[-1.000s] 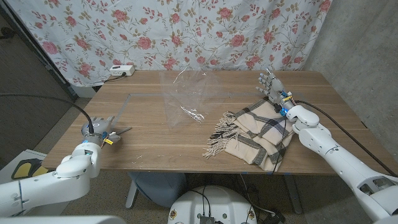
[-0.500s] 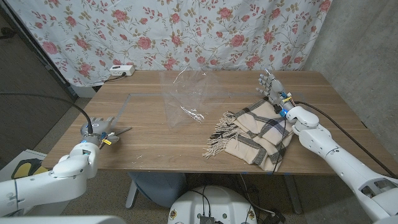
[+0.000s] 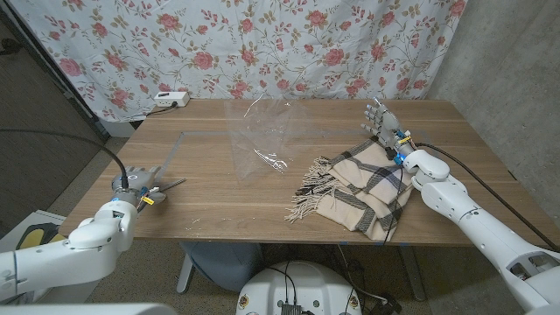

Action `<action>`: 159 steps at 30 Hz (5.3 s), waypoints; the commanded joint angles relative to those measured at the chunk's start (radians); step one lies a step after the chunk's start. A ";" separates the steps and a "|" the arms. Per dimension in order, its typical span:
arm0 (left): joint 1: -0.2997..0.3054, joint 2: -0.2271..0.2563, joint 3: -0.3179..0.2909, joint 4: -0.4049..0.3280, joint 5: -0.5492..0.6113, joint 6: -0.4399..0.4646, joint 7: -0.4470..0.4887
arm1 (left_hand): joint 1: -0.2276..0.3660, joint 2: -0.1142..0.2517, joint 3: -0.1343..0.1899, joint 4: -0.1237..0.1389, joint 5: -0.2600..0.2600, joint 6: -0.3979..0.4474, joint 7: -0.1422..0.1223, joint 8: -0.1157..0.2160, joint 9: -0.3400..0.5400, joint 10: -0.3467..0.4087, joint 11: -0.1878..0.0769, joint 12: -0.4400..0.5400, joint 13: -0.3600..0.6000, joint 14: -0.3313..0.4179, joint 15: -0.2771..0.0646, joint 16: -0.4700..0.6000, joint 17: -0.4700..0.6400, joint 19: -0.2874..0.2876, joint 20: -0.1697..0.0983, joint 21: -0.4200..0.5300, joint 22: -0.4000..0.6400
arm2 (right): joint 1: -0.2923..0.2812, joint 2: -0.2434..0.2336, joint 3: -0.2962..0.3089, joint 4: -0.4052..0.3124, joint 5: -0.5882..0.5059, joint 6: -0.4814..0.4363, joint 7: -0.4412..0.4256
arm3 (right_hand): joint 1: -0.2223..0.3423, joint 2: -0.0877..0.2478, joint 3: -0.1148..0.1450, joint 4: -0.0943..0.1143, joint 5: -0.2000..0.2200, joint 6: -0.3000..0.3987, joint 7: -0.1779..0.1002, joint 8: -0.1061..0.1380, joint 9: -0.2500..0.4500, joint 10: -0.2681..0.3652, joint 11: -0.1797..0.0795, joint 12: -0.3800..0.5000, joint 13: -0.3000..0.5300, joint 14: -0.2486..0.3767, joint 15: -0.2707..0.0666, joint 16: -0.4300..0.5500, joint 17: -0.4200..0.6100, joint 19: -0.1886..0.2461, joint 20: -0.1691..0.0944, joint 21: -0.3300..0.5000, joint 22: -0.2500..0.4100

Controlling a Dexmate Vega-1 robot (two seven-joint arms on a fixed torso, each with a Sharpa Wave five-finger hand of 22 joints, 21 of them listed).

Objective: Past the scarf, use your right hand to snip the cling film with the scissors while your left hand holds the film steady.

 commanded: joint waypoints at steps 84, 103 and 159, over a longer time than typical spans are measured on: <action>0.062 0.045 -0.047 0.047 -0.228 -0.164 0.117 | 0.111 0.060 0.148 -0.022 0.119 -0.053 0.032 -0.001 -0.003 0.212 -0.029 -0.002 -0.016 0.076 -0.036 0.005 -0.002 -0.005 0.037 0.009 0.003 | 0.010 0.016 -0.017 -0.014 -0.008 -0.035 -0.031 | 0.008 0.005 0.005 0.002 -0.002 -0.009 -0.004 0.000 0.004 -0.007 -0.001 -0.004 0.002 -0.010 0.000 -0.003 0.002 -0.005 -0.006 0.000 0.002; 0.129 0.050 -0.084 0.052 -0.273 -0.232 0.246 | 0.173 0.049 0.134 -0.011 0.124 0.010 0.019 0.003 0.000 0.323 -0.072 0.132 0.105 0.199 -0.109 0.043 0.036 0.034 0.033 0.015 0.004 | 0.021 0.027 -0.021 0.004 -0.007 -0.029 -0.024 | 0.008 0.005 0.005 0.002 -0.002 -0.010 -0.010 0.000 0.005 -0.008 -0.002 -0.004 0.002 -0.011 -0.001 -0.003 0.003 -0.006 -0.004 0.000 0.002; 0.225 -0.081 -0.140 0.090 -0.107 -0.245 0.460 | 0.387 0.065 -0.024 -0.010 0.051 0.150 -0.032 0.012 0.007 0.371 -0.078 0.317 0.238 0.271 -0.152 0.123 0.146 0.124 0.025 0.028 0.008 | -0.015 0.012 0.000 -0.027 0.015 -0.028 -0.032 | 0.007 0.006 0.004 0.003 -0.002 -0.012 -0.022 0.001 0.005 -0.015 -0.002 -0.005 0.002 -0.012 0.000 -0.003 0.003 -0.008 -0.003 0.000 0.002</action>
